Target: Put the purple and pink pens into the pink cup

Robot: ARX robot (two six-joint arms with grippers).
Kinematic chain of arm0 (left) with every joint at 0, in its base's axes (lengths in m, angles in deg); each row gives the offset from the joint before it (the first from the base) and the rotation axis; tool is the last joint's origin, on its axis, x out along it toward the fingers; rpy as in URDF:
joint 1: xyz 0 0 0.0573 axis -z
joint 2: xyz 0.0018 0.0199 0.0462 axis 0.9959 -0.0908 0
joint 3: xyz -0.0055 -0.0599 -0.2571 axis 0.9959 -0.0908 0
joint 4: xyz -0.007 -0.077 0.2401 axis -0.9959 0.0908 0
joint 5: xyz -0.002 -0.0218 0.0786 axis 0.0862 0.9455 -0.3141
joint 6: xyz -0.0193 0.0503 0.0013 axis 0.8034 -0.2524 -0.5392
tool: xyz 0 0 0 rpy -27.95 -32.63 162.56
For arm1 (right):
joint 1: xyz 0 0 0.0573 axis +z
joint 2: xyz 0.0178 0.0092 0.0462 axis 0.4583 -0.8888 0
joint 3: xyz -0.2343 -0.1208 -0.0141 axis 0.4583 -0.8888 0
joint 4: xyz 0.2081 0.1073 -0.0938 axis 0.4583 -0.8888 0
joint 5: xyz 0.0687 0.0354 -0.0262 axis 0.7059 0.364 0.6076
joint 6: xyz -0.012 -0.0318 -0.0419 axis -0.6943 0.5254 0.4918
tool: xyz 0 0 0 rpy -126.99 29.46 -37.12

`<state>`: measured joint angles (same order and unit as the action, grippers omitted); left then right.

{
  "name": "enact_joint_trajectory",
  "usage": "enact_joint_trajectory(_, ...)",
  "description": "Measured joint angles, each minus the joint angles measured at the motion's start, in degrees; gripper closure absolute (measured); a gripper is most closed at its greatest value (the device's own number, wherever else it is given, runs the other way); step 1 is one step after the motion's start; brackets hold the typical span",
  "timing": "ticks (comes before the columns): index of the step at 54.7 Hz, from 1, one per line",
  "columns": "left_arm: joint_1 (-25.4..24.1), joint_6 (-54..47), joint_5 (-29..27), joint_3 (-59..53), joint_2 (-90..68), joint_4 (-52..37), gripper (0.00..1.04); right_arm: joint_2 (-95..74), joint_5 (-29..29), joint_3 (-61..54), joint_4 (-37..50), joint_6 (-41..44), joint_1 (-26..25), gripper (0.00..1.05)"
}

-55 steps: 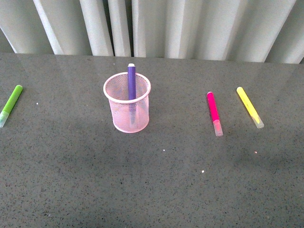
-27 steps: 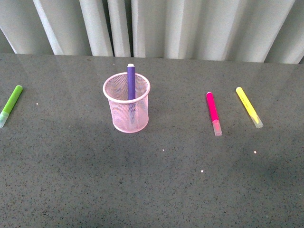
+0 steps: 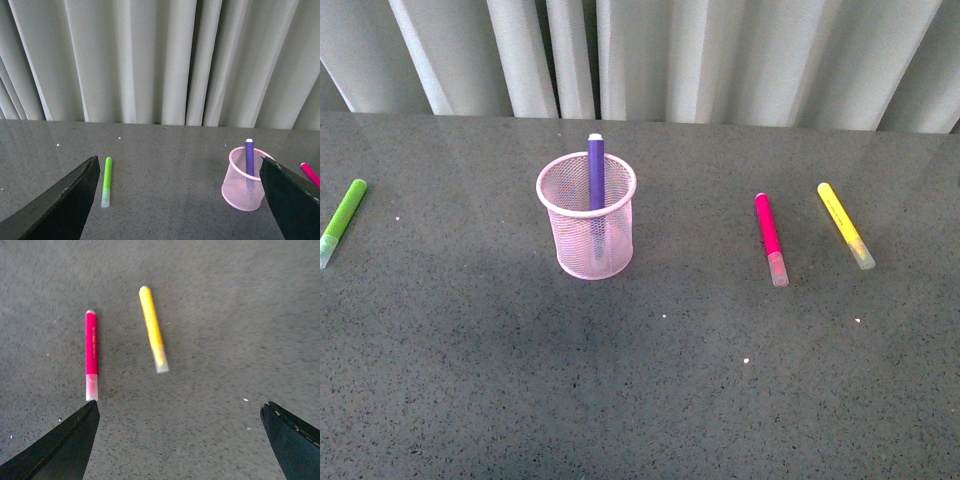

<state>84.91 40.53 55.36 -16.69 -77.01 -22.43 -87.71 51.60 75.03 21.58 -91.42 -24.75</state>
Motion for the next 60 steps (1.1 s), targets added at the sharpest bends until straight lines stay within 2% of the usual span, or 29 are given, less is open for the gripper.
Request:
enact_joint_trajectory(12, 0.0, 0.0, 0.0, 0.0, 0.0, 0.0, 0.07, -16.0, 0.4, 13.9, -3.1, -0.2, 4.6, 0.07)
enact_joint_trajectory(20, 0.0, 0.0, 0.0, 0.0, 0.0, 0.0, 0.07, -26.3, -1.7, 24.0, -4.9, -0.9, 7.3, 0.07)
enact_joint_trajectory(60, 0.0, 0.0, 0.0, 0.0, 0.0, 0.0, 0.07, -45.9, -2.3, 43.6, -10.2, -5.1, 11.9, 0.07)
